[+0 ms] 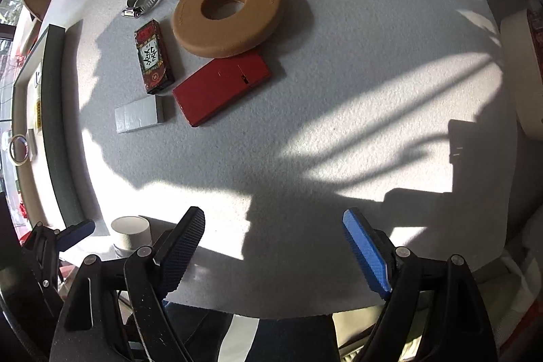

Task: Organize rigid objects
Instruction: 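Move the left tool toward the grey-capped white bottle while the right tool returns to the table, then grasp the grey-capped white bottle with the left tool while the right tool grasps the red card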

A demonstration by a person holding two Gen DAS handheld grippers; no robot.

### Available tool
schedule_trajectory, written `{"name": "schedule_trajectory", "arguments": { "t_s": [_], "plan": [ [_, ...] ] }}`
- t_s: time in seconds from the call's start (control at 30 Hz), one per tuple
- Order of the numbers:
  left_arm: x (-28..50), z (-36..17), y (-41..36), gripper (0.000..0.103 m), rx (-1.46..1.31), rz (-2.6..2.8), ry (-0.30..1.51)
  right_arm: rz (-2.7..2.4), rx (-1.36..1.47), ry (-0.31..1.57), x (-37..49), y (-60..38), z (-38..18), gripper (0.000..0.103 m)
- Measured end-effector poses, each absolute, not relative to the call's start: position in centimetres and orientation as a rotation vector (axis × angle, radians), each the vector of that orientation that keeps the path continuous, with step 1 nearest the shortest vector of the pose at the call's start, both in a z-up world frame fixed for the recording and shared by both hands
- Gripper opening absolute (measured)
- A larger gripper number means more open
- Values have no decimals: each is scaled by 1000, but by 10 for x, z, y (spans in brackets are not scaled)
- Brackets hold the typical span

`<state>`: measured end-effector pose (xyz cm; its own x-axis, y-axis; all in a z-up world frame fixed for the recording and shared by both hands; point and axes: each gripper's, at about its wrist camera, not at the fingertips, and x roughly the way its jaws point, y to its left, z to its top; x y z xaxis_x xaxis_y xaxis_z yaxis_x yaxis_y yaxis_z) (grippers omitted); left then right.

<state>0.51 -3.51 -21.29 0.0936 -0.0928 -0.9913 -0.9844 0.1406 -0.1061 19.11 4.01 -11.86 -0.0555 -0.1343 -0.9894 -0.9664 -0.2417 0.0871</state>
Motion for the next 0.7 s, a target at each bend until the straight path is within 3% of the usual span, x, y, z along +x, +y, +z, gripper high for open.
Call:
{"name": "schedule_trajectory", "arguments": {
  "t_s": [0.3, 0.7],
  "plan": [
    [0, -223, -38, 103, -1258, 1143, 1199, 1587, -1606, 954, 135, 76, -131, 85],
    [-7, -226, -53, 103, -1267, 1259, 1176, 1696, -1657, 870, 91, 109, -138, 90]
  ]
}}
